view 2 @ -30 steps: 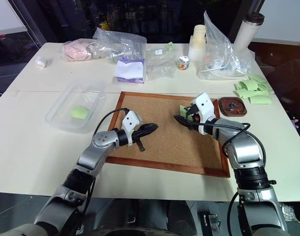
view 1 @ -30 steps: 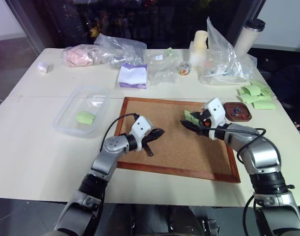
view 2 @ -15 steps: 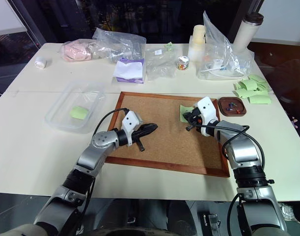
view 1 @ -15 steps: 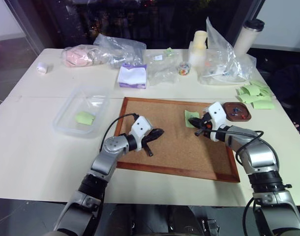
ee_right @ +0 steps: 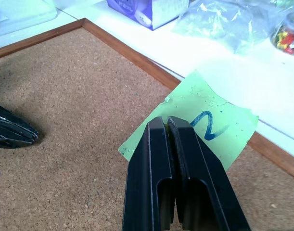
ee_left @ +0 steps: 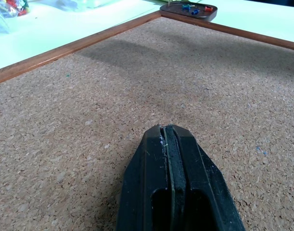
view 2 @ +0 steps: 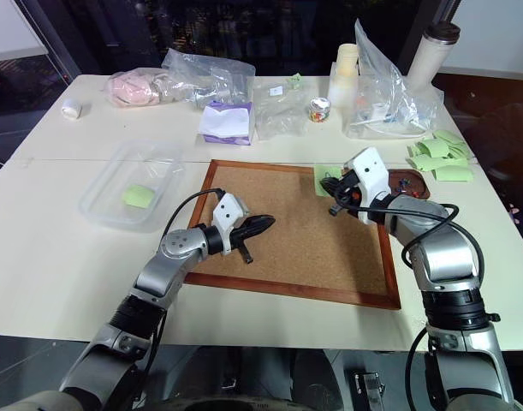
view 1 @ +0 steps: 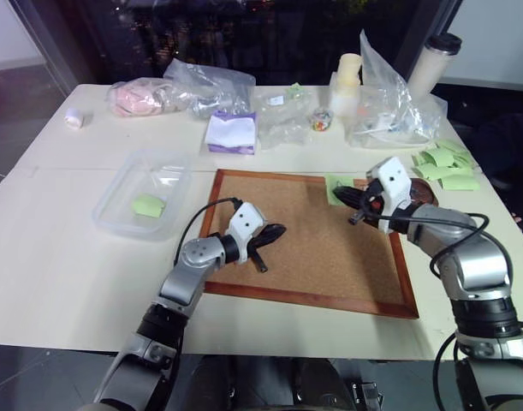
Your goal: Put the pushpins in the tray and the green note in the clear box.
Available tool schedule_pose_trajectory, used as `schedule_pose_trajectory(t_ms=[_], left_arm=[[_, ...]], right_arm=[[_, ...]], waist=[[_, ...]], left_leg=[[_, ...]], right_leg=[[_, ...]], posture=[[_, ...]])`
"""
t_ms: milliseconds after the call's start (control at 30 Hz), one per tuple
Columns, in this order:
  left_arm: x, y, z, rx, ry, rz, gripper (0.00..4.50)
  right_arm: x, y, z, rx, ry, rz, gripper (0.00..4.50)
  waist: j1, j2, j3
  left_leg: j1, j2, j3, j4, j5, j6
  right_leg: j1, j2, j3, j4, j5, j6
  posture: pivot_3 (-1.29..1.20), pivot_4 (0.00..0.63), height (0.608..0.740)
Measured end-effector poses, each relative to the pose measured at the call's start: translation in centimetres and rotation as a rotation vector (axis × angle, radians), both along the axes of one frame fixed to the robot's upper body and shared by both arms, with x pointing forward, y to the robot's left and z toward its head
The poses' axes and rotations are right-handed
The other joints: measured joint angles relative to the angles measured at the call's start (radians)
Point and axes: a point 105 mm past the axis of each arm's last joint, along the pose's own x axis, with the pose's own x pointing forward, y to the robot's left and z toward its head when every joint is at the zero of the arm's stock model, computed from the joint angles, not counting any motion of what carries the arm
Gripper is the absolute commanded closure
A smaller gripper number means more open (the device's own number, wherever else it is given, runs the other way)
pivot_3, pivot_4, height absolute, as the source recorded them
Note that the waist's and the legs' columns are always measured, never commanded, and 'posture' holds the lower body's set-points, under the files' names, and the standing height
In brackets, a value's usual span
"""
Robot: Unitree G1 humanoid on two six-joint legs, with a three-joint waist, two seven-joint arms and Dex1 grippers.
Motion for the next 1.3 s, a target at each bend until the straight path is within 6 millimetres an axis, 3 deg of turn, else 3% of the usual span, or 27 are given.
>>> schedule_pose_trajectory(t_ms=[133,233,367,467,667,967,1100,1300], left_arm=[[0.5,-0.6,1.0,-0.13,0.087,0.044,4.5],[1.6,-1.1,2.7,-0.272,0.182,0.1,3.53],[2.6,-1.6,7.3,-0.434,0.202,0.076,1.46],[2.4,-2.2,7.6,-0.494,0.283,0.054,0.04],[2.7,-2.2,6.9,-0.621,0.528,0.063,0.04],[1.9,-4.0,5.9,-0.631,0.729,0.013,0.04],[1.8,-4.4,5.6,-0.625,0.756,0.011,1.26],[1.6,-4.5,5.7,-0.645,0.787,-0.009,4.18]], right_arm=[[-1.3,0.7,0.7,-0.029,-0.011,0.042,4.46],[-2.5,1.2,0.8,-0.051,-0.017,0.073,4.5],[-3.8,2.0,1.0,-0.072,-0.018,0.107,4.5],[-4.3,2.4,1.1,-0.077,-0.022,0.118,4.5],[-4.7,2.9,1.3,-0.091,-0.035,0.127,4.5],[-5.3,3.8,1.4,-0.111,-0.049,0.154,4.5],[-5.4,3.9,1.4,-0.113,-0.05,0.152,4.5],[-5.4,3.8,1.3,-0.114,-0.046,0.144,4.5]], waist=[[0.005,-0.001,0.0],[0.006,-0.006,0.004],[0.0,-0.007,0.004],[-0.002,-0.007,0.004],[0.0,-0.008,0.005],[0.0,-0.008,0.005],[0.001,-0.008,0.005],[0.001,-0.008,0.005]], left_leg=[[-0.002,0.0,-0.001,0.0,0.0,0.0],[-0.004,0.0,-0.002,0.001,0.0,0.0],[-0.004,-0.001,-0.002,0.001,0.0,0.0],[-0.004,-0.001,-0.003,0.0,0.0,0.0],[-0.004,-0.001,-0.003,0.0,0.0,0.0],[-0.004,-0.002,-0.003,0.0,0.0,0.0],[-0.004,-0.002,-0.003,0.0,0.0,0.0],[-0.004,-0.002,-0.003,0.0,0.0,0.0]], right_leg=[[-0.001,-0.001,-0.001,0.0,0.0,0.0],[-0.002,-0.001,-0.002,0.0,0.0,0.0],[-0.003,-0.001,-0.002,-0.001,0.0,0.0],[-0.003,0.0,-0.002,-0.001,0.0,0.0],[-0.003,0.0,-0.002,-0.001,0.0,0.0],[-0.003,-0.001,-0.002,-0.001,0.0,0.0],[-0.002,-0.001,-0.002,-0.001,0.0,0.0],[-0.003,-0.001,-0.002,-0.001,0.0,0.0]], posture=[[0.0,0.15,0.74],[0.0,0.15,0.74],[0.0,0.15,0.74],[0.0,0.15,0.74],[0.0,0.15,0.74],[0.0,0.15,0.74],[0.0,0.15,0.74],[0.0,0.15,0.74]])
